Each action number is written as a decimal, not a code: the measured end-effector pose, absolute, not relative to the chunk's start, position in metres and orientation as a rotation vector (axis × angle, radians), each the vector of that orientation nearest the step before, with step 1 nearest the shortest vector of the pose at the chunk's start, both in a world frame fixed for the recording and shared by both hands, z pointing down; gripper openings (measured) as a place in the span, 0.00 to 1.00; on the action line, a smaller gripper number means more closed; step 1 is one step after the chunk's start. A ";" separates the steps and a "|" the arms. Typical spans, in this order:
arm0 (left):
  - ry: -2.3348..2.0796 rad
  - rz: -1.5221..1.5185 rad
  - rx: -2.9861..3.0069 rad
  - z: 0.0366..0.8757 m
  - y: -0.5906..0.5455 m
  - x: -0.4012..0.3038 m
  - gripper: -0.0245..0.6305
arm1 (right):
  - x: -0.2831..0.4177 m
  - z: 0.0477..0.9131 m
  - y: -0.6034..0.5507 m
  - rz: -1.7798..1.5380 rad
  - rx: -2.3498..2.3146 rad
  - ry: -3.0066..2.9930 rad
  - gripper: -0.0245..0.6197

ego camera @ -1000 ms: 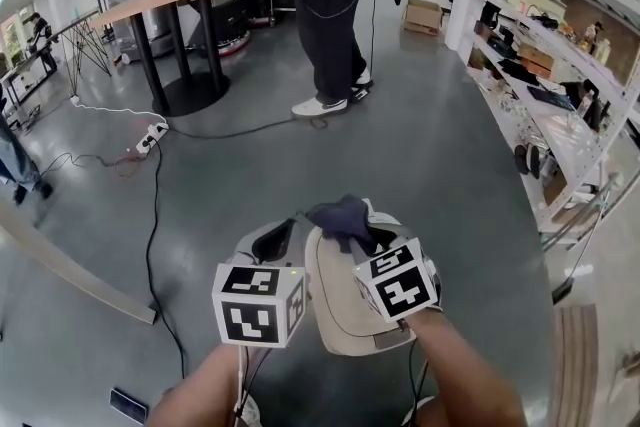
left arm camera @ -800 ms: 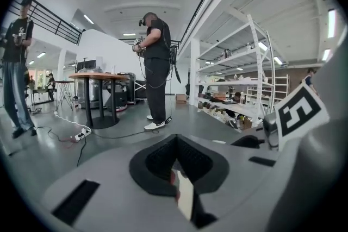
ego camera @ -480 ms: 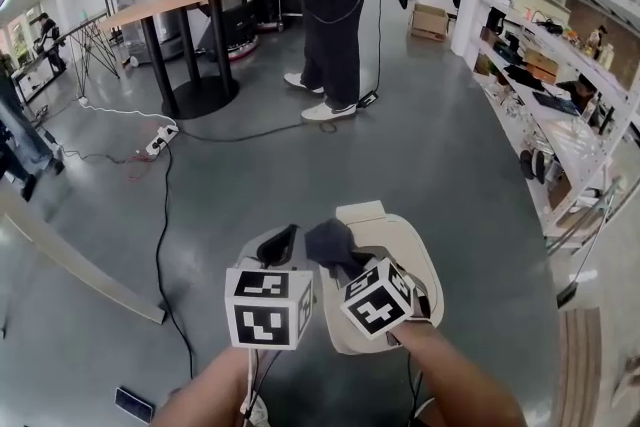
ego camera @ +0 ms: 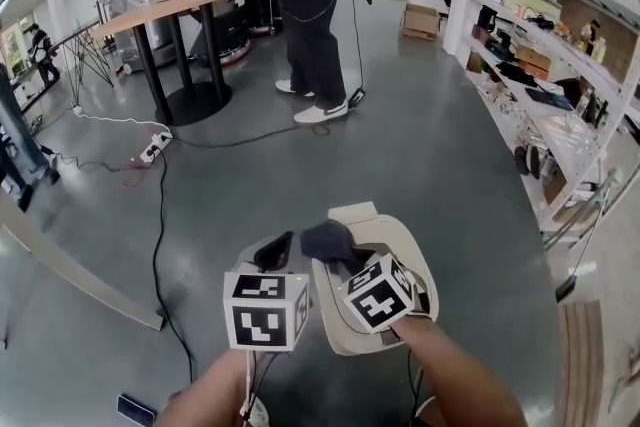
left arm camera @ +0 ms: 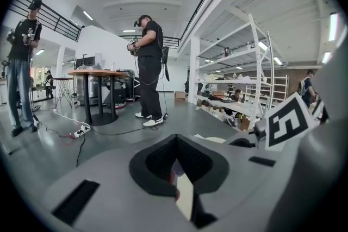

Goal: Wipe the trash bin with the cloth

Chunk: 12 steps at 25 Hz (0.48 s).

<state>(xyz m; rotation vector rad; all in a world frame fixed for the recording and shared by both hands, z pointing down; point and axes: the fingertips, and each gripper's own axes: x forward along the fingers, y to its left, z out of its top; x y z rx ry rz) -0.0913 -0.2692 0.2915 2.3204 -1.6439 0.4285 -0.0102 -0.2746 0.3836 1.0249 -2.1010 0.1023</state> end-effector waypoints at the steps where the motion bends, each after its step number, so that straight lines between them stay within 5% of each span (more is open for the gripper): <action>1: -1.638 0.428 2.320 0.293 -0.269 -0.091 0.04 | -0.007 0.384 -0.276 0.101 1.033 -2.095 0.17; 12: -1.589 0.450 2.350 0.297 -0.267 -0.069 0.04 | 0.049 0.382 -0.286 0.118 1.111 -2.029 0.17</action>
